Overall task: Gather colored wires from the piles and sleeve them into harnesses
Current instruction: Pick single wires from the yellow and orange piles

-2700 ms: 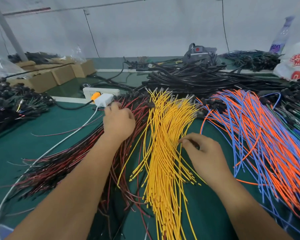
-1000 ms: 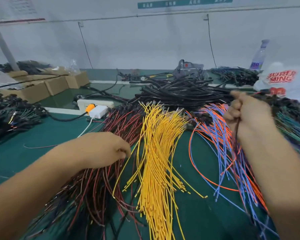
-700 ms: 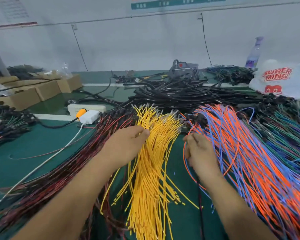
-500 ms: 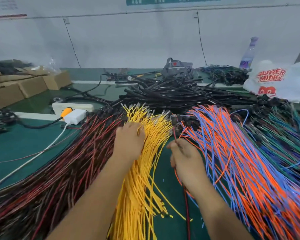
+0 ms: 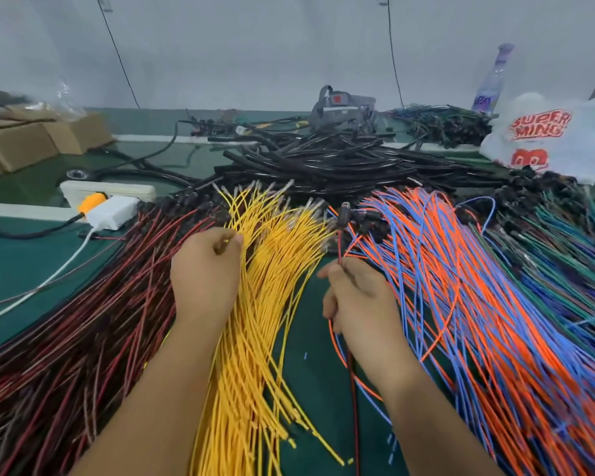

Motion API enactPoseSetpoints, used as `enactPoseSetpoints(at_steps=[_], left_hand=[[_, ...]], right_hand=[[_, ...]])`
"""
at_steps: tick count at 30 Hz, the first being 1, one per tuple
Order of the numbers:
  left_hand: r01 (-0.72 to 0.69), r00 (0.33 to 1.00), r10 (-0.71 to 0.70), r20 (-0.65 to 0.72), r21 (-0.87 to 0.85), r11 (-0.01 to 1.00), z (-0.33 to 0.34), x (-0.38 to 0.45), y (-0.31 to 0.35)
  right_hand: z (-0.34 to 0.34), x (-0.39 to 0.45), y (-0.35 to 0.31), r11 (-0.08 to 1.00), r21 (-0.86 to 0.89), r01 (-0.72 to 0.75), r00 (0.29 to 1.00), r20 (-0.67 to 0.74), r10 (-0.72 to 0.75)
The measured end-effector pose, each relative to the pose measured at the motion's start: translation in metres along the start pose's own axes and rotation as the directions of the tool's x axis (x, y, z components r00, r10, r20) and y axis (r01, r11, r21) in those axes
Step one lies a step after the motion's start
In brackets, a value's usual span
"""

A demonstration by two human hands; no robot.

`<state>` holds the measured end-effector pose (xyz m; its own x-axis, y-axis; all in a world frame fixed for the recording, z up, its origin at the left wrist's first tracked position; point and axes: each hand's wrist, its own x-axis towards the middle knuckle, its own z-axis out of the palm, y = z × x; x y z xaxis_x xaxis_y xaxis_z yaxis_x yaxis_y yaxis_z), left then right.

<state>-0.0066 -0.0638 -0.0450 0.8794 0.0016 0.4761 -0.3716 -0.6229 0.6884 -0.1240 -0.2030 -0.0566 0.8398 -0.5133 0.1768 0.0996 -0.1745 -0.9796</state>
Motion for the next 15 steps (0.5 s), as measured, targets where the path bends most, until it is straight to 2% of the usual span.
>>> enactPoseSetpoints(at_steps=[5,7,8,10,11,15], left_hand=[[-0.264,0.961,0.274,-0.032,0.177,0.948,-0.012,-0.003,0.013],[-0.238,0.969,0.236,0.066,0.027,0.971,-0.011,-0.013,0.028],[-0.174,0.969,0.19,0.159,-0.105,0.979,-0.009,-0.021,0.036],[0.011,0.926,0.104,0.362,-0.302,0.953,-0.001,-0.039,0.051],[0.051,0.896,0.1,0.432,-0.324,0.945,0.002,-0.047,0.054],[-0.12,0.814,0.217,0.538,-0.208,0.971,0.004,-0.057,0.058]], right_hand=[[-0.002,0.001,-0.003,0.994,0.104,0.014,0.997,-0.083,-0.006],[-0.004,0.003,-0.003,0.993,0.105,0.044,0.991,-0.129,-0.03],[-0.004,0.004,-0.003,0.992,0.116,0.051,0.987,-0.159,-0.032],[-0.004,0.005,-0.005,0.987,0.155,0.045,0.977,-0.215,-0.011],[-0.004,0.005,-0.005,0.985,0.165,0.042,0.972,-0.234,-0.002],[-0.004,0.006,-0.008,0.962,0.27,0.048,0.978,-0.208,0.01]])
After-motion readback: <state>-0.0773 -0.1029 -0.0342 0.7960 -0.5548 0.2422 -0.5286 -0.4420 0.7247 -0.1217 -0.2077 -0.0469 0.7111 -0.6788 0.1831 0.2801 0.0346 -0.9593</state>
